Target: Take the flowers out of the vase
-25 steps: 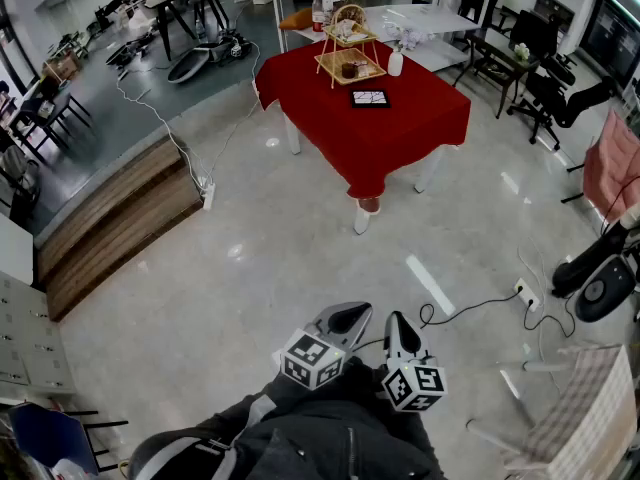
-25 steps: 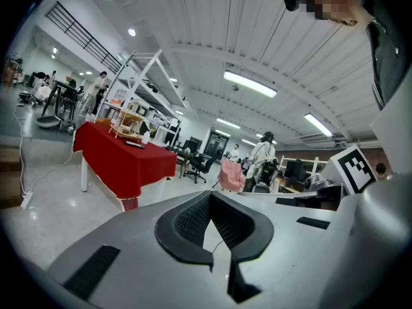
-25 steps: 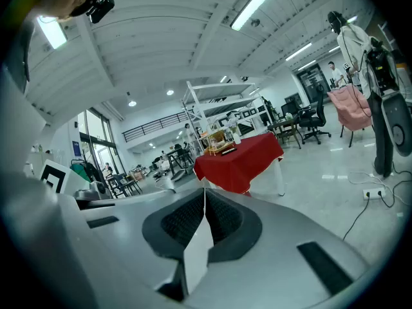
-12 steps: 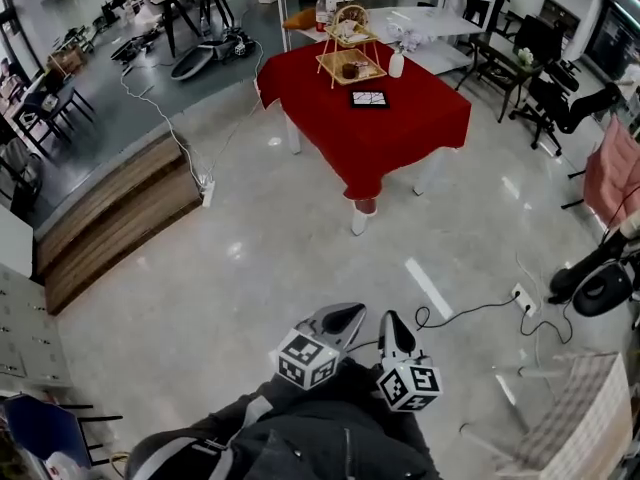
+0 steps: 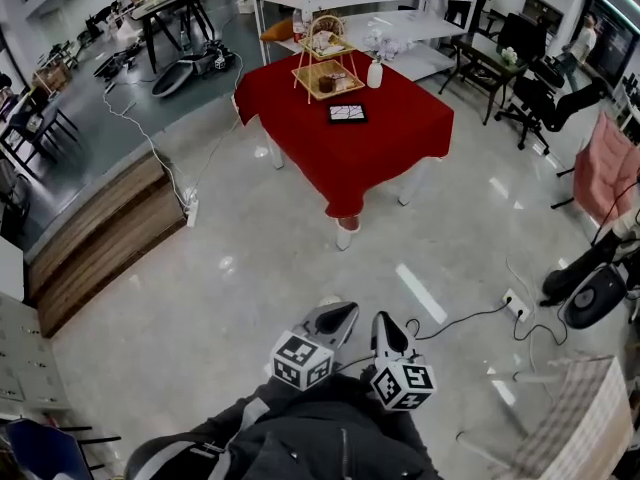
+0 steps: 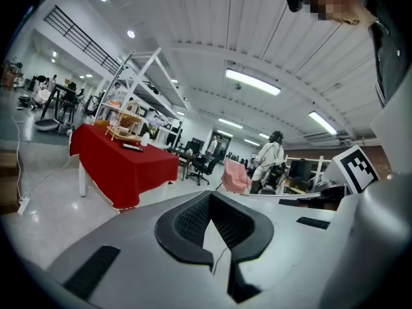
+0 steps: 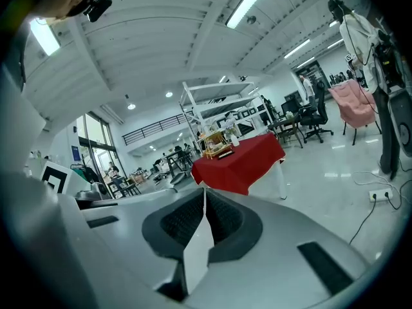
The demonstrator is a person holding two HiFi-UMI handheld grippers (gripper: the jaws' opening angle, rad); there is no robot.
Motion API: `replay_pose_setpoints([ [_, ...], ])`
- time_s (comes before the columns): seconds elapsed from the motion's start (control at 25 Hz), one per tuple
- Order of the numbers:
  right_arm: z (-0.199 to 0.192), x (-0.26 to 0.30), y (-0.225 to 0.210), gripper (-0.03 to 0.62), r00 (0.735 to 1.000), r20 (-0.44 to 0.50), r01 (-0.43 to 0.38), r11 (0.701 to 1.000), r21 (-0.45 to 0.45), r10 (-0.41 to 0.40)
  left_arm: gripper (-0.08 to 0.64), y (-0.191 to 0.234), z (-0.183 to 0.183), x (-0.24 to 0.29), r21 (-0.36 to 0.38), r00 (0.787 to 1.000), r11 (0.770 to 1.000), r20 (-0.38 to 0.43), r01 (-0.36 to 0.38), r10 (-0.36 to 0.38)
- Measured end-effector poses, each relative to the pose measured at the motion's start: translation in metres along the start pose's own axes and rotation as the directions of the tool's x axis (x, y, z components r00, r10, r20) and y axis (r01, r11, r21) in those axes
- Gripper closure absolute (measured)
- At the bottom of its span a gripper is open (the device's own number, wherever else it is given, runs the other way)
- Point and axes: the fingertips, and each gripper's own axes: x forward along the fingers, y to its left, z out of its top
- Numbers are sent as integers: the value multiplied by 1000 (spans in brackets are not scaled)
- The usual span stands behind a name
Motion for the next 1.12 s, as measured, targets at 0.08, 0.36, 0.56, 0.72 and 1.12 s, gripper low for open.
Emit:
replay_pose_setpoints([
  [0.08, 9, 14, -6, 575, 1000, 2, -5, 1000, 4, 5, 552, 8, 9, 14, 3, 1000, 1000, 3, 4, -4],
  [0.36, 45, 68, -22, 575, 1000, -2, -17, 999, -35, 17, 552, 41, 50, 70, 14, 1000, 1000, 21, 13, -13],
  [0.56, 69, 100, -39, 575, 1000, 1, -13, 999, -43, 13, 552, 59, 73, 105, 20, 1000, 1000, 18, 23, -23],
  [0.72, 84, 131, -53, 575, 1000, 3, -3, 999, -36, 4, 552, 79, 86, 126, 27, 1000, 999, 8, 29, -30],
  [1.12, 111, 206, -48, 575, 1000, -5, -25, 997, -72, 24, 552, 138, 118, 165, 26, 999, 999, -9, 32, -32],
])
